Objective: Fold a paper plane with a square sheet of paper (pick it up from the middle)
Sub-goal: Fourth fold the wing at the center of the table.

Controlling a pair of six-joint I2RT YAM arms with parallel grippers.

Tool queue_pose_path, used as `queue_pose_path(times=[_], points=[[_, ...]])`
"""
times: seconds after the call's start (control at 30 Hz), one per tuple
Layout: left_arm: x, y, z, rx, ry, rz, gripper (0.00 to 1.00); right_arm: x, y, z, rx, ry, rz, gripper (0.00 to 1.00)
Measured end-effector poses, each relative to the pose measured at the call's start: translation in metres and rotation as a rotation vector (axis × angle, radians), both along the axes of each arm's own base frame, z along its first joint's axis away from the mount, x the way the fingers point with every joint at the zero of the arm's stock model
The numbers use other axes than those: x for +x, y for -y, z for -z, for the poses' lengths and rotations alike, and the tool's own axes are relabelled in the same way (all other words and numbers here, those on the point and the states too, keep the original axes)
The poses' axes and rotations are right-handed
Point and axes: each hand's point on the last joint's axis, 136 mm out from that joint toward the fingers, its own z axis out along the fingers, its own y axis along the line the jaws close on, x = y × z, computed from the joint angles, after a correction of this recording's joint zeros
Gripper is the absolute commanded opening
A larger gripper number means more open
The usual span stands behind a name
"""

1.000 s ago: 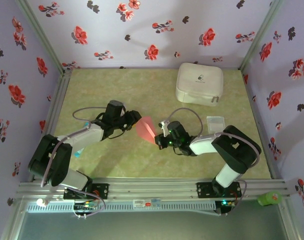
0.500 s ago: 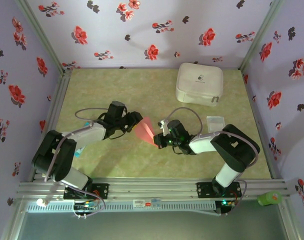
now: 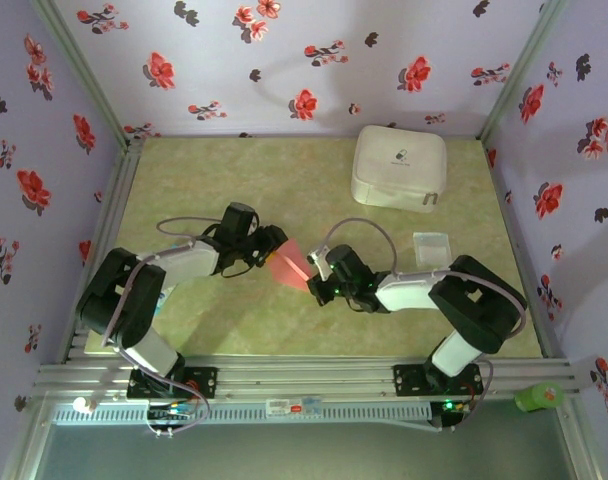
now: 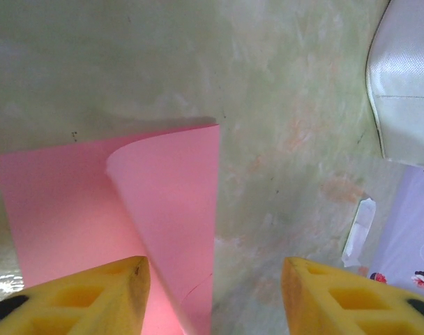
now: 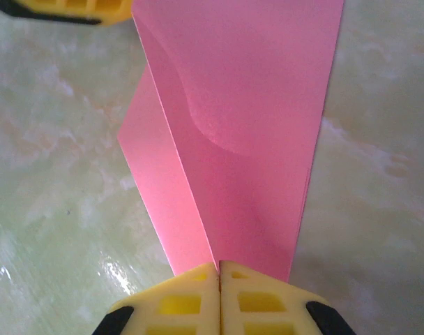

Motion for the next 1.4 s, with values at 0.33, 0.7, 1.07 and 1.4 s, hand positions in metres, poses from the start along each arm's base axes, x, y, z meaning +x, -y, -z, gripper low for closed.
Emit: queue_pose_path(times=[0.33, 0.7, 1.07, 1.4], points=[[0.001, 0.001, -0.001, -0.014, -0.001, -0.009, 0.06, 0.0, 0.001, -0.005, -0.085, 0.125, -0.018, 0.21], [0.0, 0.002, -0.007, -0.038, 0.012, -0.011, 0.0, -0.001, 0.004, -0.005, -0.154, 0.217, -0.021, 0.29], [-0.001, 0.003, -0.009, -0.057, 0.01, -0.018, 0.0, 0.001, 0.006, -0.007, -0.184, 0.255, -0.008, 0.33], [-0.001, 0.003, -0.009, -0.058, 0.011, -0.018, 0.0, 0.0, 0.006, -0.003, -0.197, 0.257, -0.014, 0.32]])
